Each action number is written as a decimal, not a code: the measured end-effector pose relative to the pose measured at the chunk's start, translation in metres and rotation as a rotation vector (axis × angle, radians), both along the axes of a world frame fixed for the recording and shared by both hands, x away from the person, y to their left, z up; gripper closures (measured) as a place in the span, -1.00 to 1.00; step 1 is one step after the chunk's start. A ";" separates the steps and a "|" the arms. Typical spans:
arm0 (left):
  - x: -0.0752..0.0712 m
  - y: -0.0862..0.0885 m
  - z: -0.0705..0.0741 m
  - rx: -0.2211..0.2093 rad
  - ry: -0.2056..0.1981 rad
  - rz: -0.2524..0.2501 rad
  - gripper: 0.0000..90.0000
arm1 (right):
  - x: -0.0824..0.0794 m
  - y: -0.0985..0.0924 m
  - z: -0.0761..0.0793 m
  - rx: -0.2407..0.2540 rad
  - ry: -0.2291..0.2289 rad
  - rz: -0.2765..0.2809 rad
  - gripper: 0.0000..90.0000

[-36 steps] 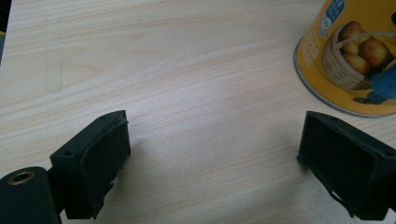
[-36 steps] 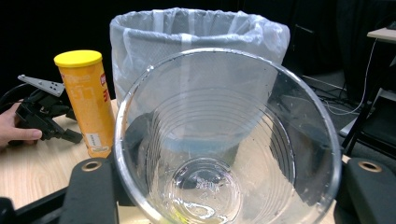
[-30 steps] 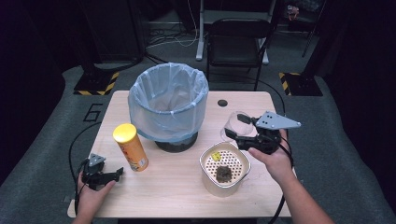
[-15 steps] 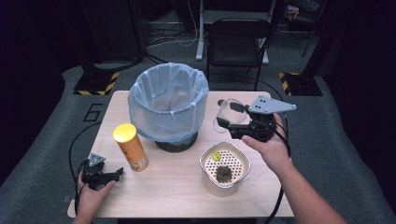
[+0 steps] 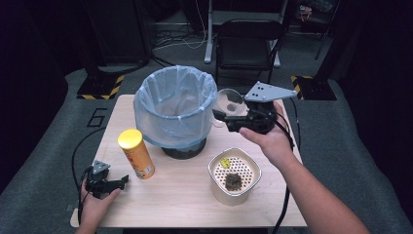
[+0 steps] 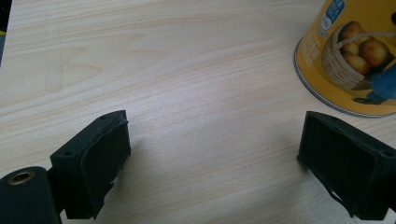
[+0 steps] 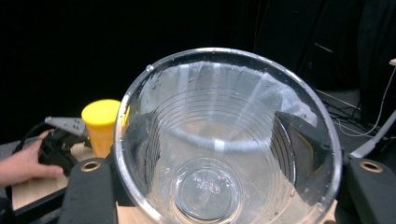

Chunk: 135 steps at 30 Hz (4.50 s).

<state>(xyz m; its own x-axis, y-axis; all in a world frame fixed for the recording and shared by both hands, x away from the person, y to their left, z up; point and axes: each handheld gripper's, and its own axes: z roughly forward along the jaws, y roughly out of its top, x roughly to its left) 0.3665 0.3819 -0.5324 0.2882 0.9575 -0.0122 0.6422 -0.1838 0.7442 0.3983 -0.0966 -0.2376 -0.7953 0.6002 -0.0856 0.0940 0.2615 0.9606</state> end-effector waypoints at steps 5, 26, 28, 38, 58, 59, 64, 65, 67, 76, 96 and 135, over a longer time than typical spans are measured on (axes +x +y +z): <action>0.000 -0.001 0.000 -0.007 -0.002 0.001 -0.80 | 0.013 0.015 0.006 0.002 0.004 -0.014 -0.28; 0.000 -0.001 0.001 0.004 0.005 0.002 -0.80 | 0.070 0.071 0.019 -0.007 0.003 -0.073 -0.29; -0.001 0.000 0.001 0.004 0.012 -0.001 -0.80 | 0.076 0.078 0.014 -0.017 0.016 -0.075 -0.29; -0.001 -0.001 0.001 0.004 0.003 0.002 -0.79 | 0.094 0.100 -0.009 -0.055 0.037 -0.089 -0.31; -0.001 0.000 0.002 0.006 0.013 -0.001 -0.79 | 0.111 0.128 -0.019 -0.077 0.084 -0.127 -0.70; -0.001 0.000 0.002 0.007 0.020 -0.004 -0.79 | 0.109 0.126 -0.018 -0.075 0.077 -0.126 -0.69; -0.001 -0.001 0.001 0.004 0.005 0.002 -0.79 | 0.108 0.118 -0.017 -0.085 0.072 -0.135 -0.69; -0.001 0.000 0.002 0.006 0.013 -0.001 -0.79 | 0.108 0.116 -0.017 -0.082 0.074 -0.136 -0.69; -0.001 0.000 0.002 0.007 0.020 -0.004 -0.79 | 0.108 0.111 -0.016 -0.077 0.064 -0.139 -0.68; -0.003 -0.001 0.002 -0.019 -0.003 0.003 -0.62 | 0.094 0.083 -0.014 -0.073 0.063 -0.110 -0.63; -0.005 0.000 0.012 -0.050 -0.011 -0.029 -0.54 | 0.054 0.010 -0.039 -0.020 0.088 -0.129 -0.47; -0.025 -0.031 0.045 -0.169 -0.090 -0.250 -0.68 | -0.003 -0.109 -0.151 -0.033 0.139 -0.408 -0.44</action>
<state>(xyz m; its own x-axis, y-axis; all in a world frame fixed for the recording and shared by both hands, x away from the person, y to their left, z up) 0.3415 0.3513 -0.4877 0.5220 0.8432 -0.1289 0.5227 -0.1968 0.8295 0.3953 -0.2056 -0.3885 -0.4990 0.8664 -0.0190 0.3240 0.2069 0.9232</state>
